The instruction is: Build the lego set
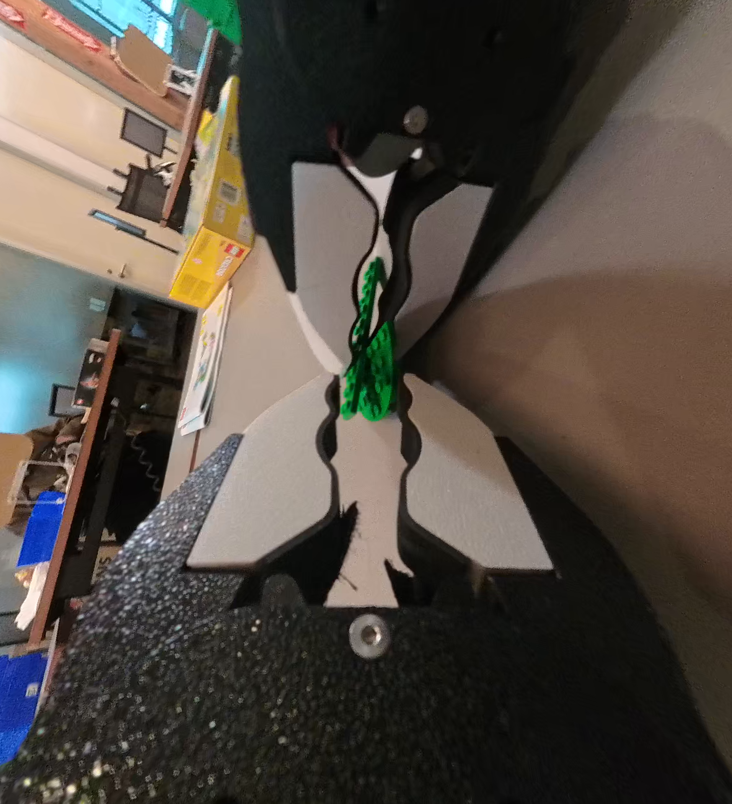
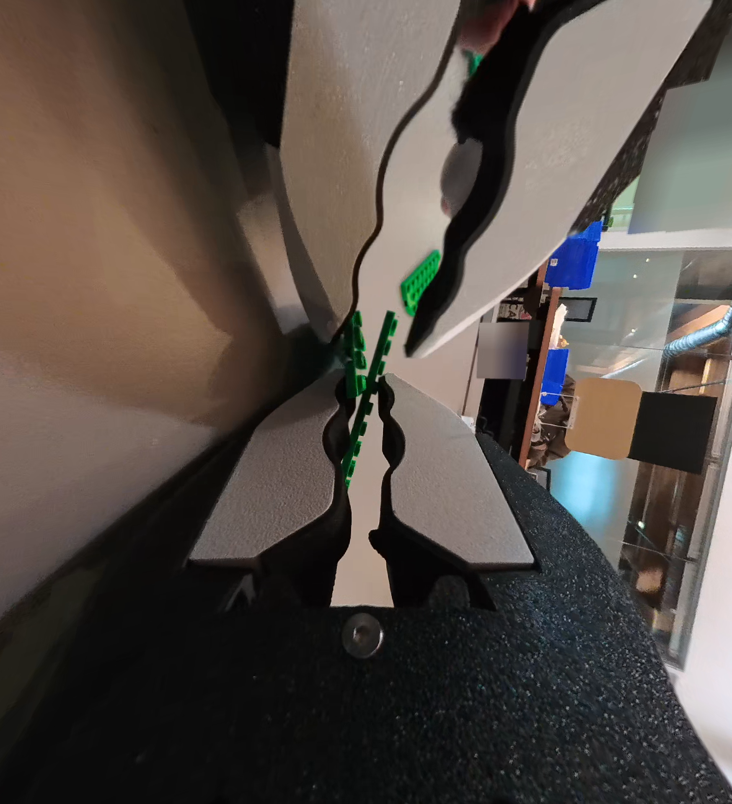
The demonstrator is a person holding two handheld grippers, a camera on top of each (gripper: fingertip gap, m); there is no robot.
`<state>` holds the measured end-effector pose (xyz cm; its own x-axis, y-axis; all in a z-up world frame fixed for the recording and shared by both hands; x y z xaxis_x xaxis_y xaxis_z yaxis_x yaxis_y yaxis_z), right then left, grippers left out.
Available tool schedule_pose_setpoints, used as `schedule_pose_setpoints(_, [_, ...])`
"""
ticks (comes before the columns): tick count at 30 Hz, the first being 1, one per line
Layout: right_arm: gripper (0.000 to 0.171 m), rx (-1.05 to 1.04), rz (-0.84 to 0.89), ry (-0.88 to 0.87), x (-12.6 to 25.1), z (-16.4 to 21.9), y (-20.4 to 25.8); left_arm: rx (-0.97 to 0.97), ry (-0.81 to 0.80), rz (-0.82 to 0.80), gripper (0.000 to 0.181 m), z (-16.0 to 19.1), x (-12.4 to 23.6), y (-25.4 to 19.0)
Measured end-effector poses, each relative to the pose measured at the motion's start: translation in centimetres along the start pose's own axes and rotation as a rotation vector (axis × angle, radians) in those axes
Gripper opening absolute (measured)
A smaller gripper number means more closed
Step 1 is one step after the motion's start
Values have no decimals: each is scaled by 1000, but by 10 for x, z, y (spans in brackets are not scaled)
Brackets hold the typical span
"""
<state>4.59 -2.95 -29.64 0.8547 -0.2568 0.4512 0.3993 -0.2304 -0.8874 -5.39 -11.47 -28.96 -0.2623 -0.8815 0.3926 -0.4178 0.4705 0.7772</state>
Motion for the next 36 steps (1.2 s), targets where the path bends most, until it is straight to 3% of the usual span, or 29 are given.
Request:
schedule_pose_setpoints(7, [9, -91, -11, -72, 4, 5, -1, 143, 42, 3, 41, 9, -1, 8])
schedule_pose_setpoints(16, [9, -131, -40, -153, 6, 11, -5, 49, -8, 0, 24, 4, -2, 4])
schedule_pose_setpoints(23, [10, -143, -107, -215, 9, 14, -10, 82, -62, 14, 11, 3, 0, 7])
schedule_pose_setpoints(36, [10, -222, -192, -275, 17, 14, -20, 213, -123, 96, 10, 0, 7, 17])
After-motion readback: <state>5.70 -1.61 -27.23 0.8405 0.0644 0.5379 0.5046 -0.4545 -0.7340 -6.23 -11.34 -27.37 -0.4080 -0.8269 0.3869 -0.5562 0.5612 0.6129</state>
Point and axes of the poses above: each gripper's, where its closed fingertips meet, x back along the fingers, z out of its underside, y = z × x across the jaws, the point moved 10 cm from there along x, back along the fingers, and after that the axes turned 1 degree about -x, right-handed, at the moved point
